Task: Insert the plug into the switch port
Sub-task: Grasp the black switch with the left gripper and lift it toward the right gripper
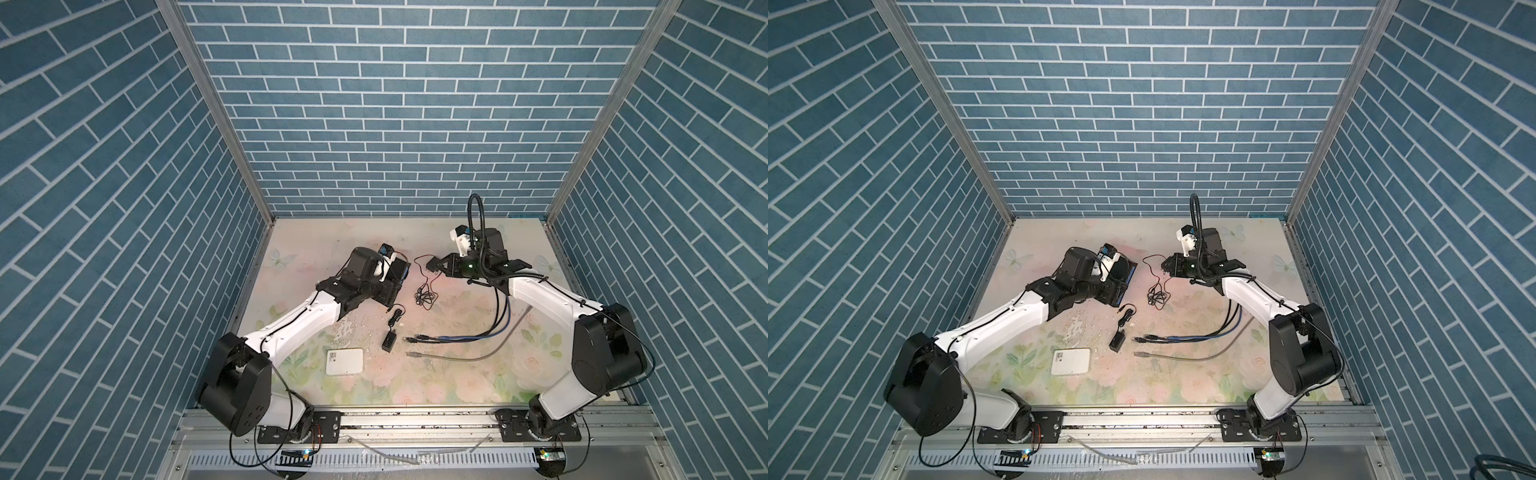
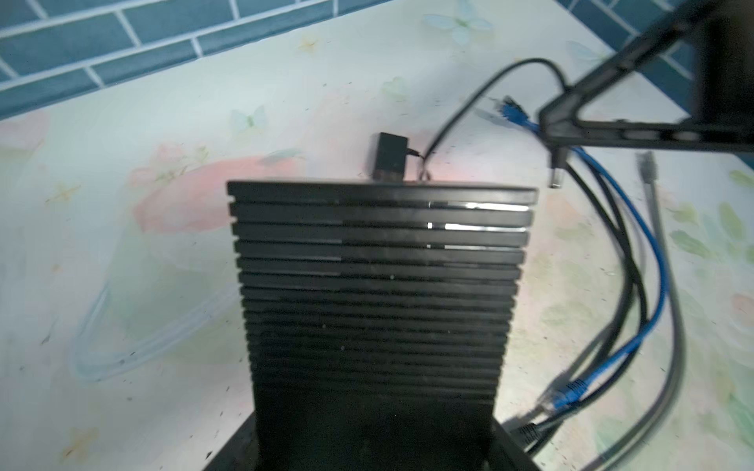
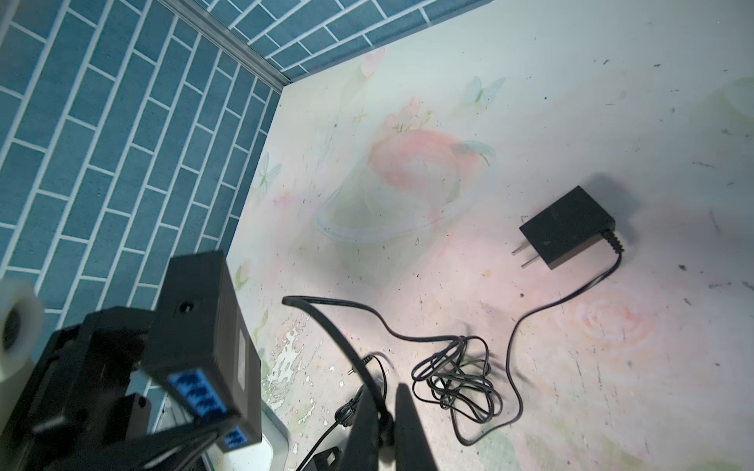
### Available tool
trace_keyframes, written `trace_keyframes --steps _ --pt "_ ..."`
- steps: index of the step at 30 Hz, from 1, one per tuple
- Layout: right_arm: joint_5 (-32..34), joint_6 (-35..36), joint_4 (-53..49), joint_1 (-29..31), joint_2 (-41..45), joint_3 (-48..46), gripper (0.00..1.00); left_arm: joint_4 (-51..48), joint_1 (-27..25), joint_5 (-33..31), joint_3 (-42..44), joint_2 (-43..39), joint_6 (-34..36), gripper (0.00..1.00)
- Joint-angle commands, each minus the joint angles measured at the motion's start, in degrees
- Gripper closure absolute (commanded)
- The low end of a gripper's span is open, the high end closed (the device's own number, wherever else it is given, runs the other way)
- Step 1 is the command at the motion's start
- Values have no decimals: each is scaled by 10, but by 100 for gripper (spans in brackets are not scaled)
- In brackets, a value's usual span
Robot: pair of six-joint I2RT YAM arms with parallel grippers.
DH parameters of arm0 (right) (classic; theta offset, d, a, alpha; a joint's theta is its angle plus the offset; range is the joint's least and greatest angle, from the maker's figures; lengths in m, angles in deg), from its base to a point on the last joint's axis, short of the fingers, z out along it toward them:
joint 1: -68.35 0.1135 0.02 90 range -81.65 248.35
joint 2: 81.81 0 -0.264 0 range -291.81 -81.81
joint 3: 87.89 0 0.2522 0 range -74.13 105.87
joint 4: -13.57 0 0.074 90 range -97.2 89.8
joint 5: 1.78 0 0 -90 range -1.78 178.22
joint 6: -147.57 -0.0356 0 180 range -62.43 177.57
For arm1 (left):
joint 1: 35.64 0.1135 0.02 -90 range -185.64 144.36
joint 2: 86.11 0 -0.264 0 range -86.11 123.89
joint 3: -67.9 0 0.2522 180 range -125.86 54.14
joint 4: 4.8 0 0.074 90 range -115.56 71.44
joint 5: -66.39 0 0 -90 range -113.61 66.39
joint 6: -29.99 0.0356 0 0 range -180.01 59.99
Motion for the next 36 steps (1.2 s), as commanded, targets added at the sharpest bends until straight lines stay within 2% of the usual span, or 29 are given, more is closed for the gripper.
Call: trace_keyframes --steps 1,6,11,19,24,29,36 --pt "-15 -26 26 -5 8 13 100 80 -19 53 42 -24 46 72" --pt "-23 -28 37 -6 12 30 100 163 -66 51 99 -51 97 72" --pt "-44 -37 54 -5 25 30 100 198 -97 29 107 -40 150 73" --pt "-73 -18 113 -5 80 -34 100 332 -97 7 137 0 204 79" --pt "-83 -8 118 -5 100 -54 100 359 -98 -11 126 38 219 84" --pt "-85 8 117 -4 120 -82 100 429 -97 -38 139 50 219 84" --pt "-93 18 127 -3 149 -120 100 455 -97 -43 139 59 211 83"
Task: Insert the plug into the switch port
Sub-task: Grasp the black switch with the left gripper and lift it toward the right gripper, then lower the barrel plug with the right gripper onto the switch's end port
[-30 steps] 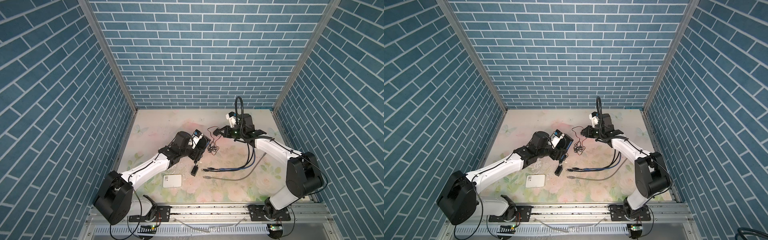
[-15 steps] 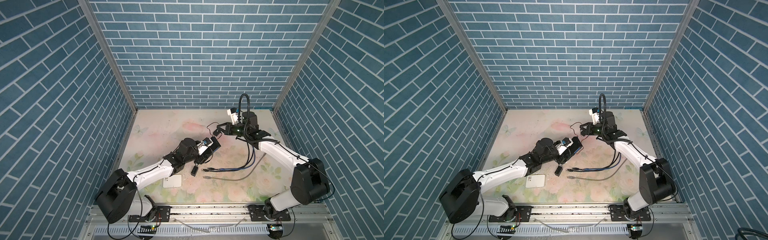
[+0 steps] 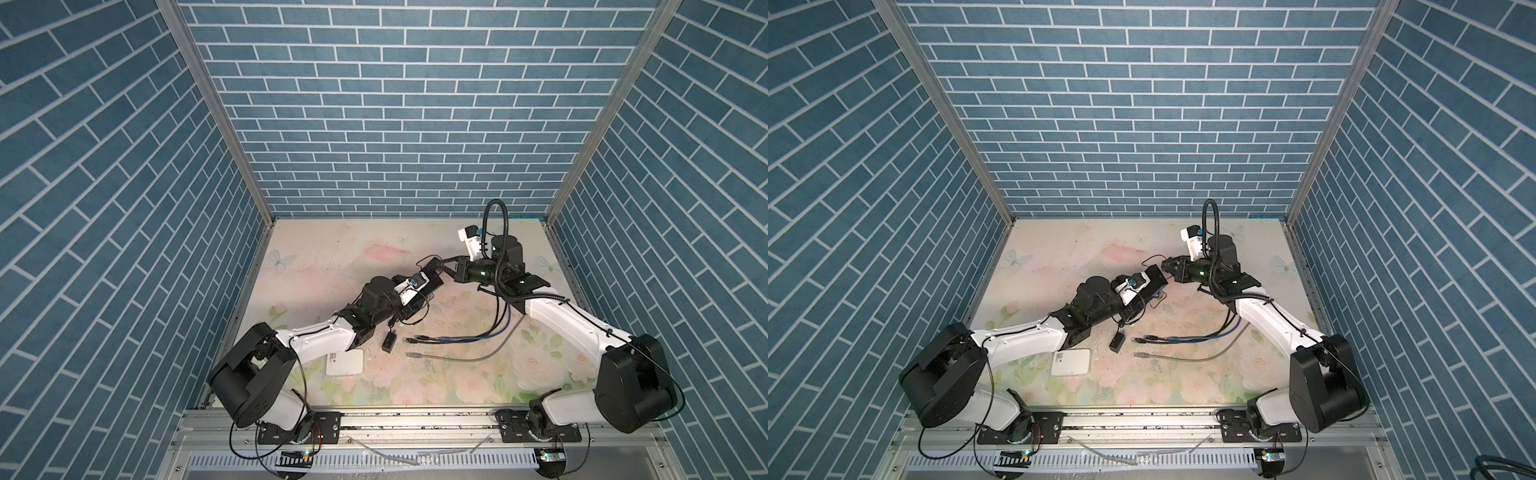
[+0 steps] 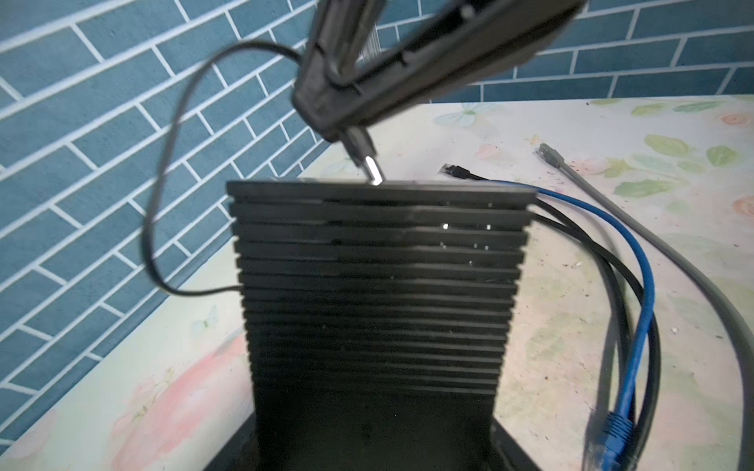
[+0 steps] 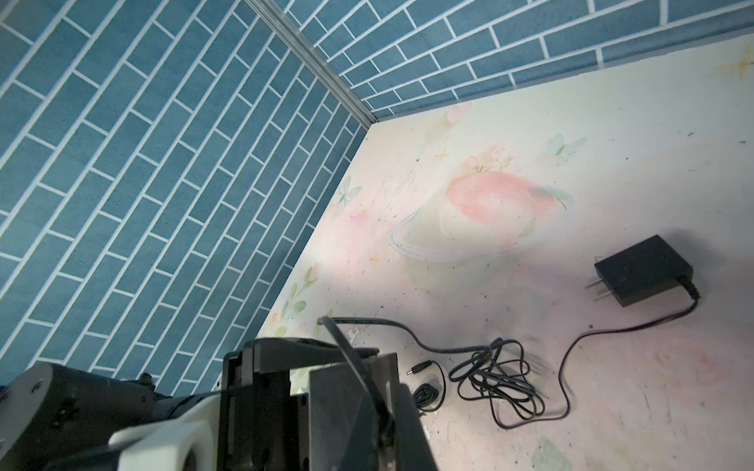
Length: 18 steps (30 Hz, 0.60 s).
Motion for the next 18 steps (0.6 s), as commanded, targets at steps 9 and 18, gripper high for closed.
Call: trace_keyframes --steps 9,18 --pt "-20 16 40 4 36 -28 100 63 0 5 14 17 -10 83" --pt "-6 17 81 13 42 -37 100 43 0 24 7 16 -20 83"
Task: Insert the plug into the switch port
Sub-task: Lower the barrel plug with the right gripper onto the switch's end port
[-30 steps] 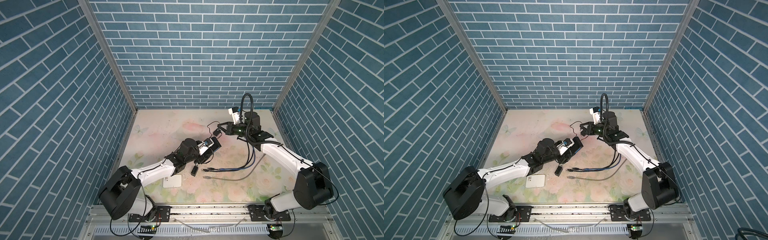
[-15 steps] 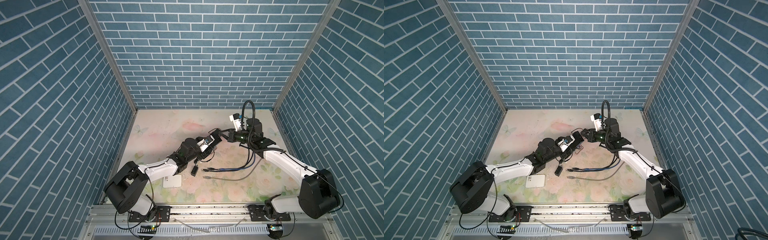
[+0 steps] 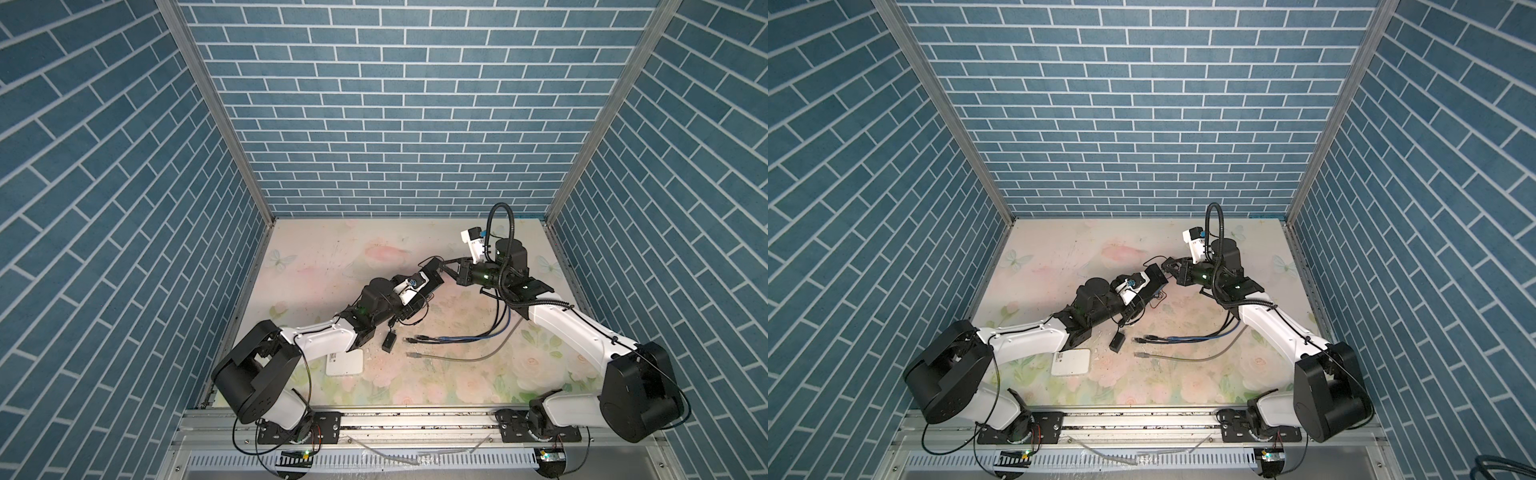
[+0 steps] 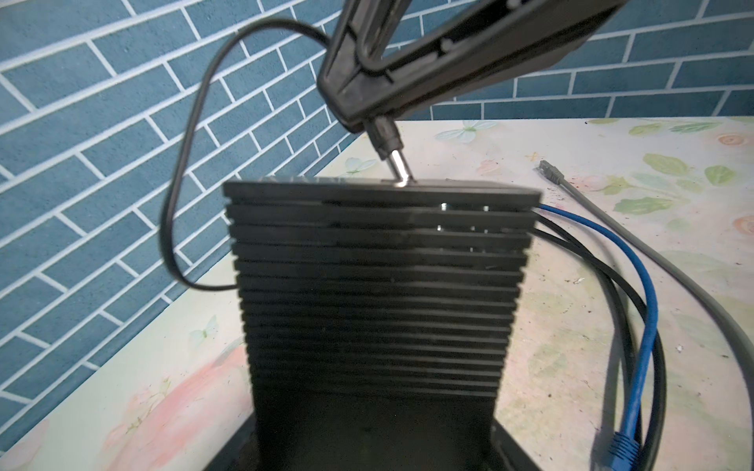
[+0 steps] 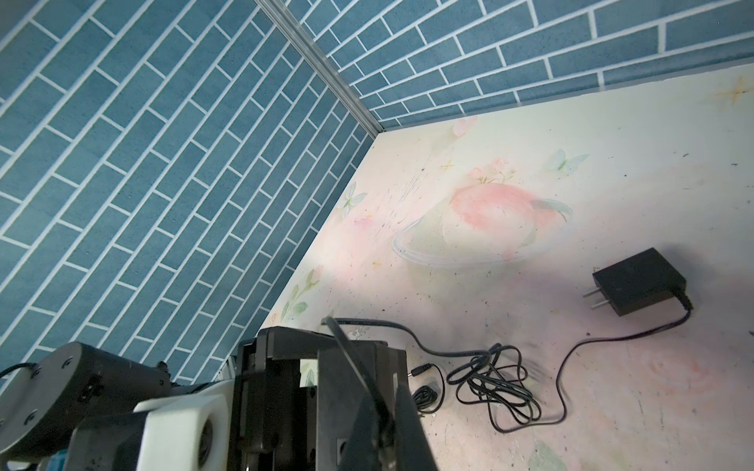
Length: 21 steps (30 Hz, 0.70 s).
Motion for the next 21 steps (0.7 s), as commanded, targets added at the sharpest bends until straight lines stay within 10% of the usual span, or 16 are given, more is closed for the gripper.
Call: trace_keyframes --steps 1,21 --pt "-6 9 53 12 21 -15 100 6 0 16 -6 3 -13 83" --pt "33 45 113 27 61 -85 100 12 3 40 -24 1 -53 83"
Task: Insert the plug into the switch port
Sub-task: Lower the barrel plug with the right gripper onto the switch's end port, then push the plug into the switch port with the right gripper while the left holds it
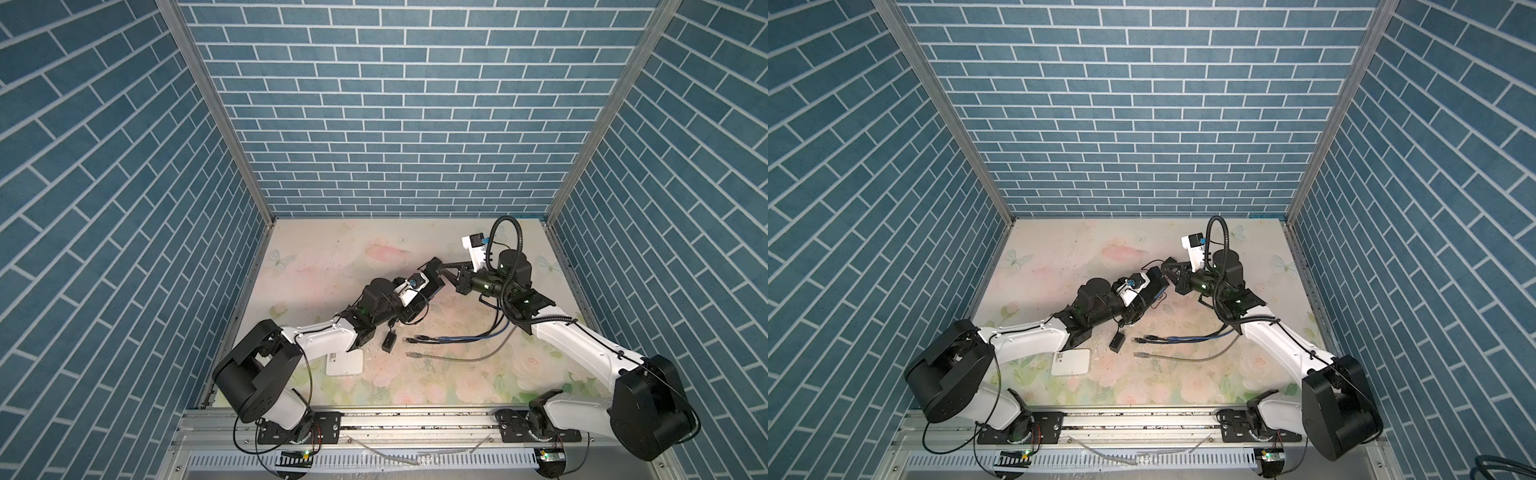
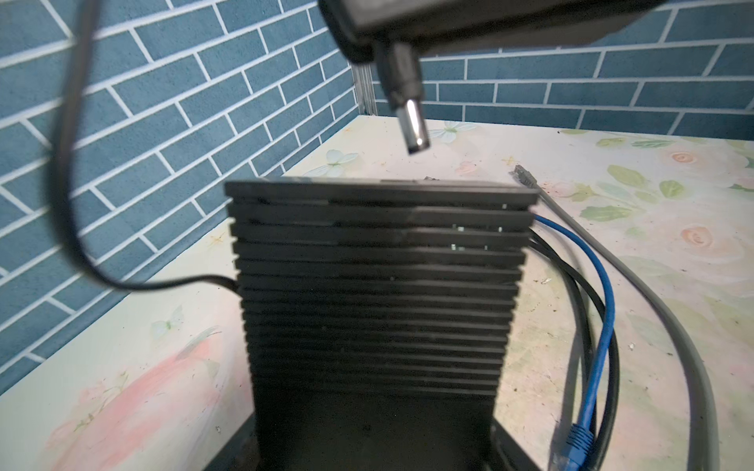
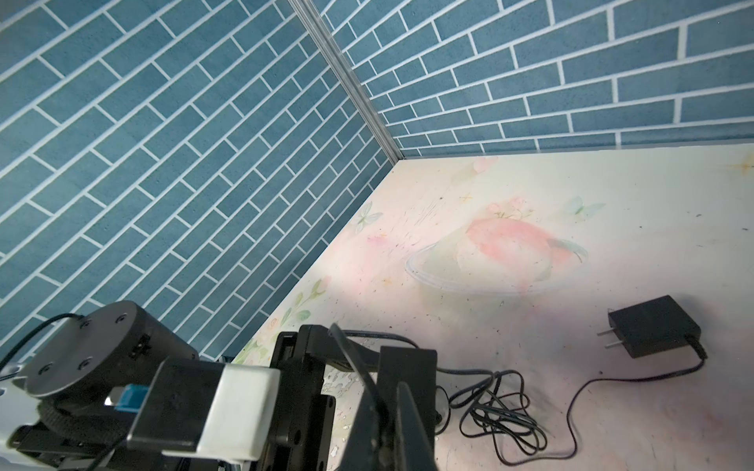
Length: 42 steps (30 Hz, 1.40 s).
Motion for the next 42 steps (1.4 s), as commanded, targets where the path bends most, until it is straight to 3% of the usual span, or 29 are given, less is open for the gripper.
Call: trace_keyframes --steps 1,18,23,42 --pt "12 24 20 4 15 -13 100 23 2 12 -22 -2 -14 83" --pt "26 24 43 8 6 -8 100 37 2 39 -22 -6 -38 83" --pt "17 22 43 13 5 -10 100 66 8 32 -23 -7 -75 83" --pt "34 38 -43 30 7 -17 100 174 16 25 -29 -11 -123 84"
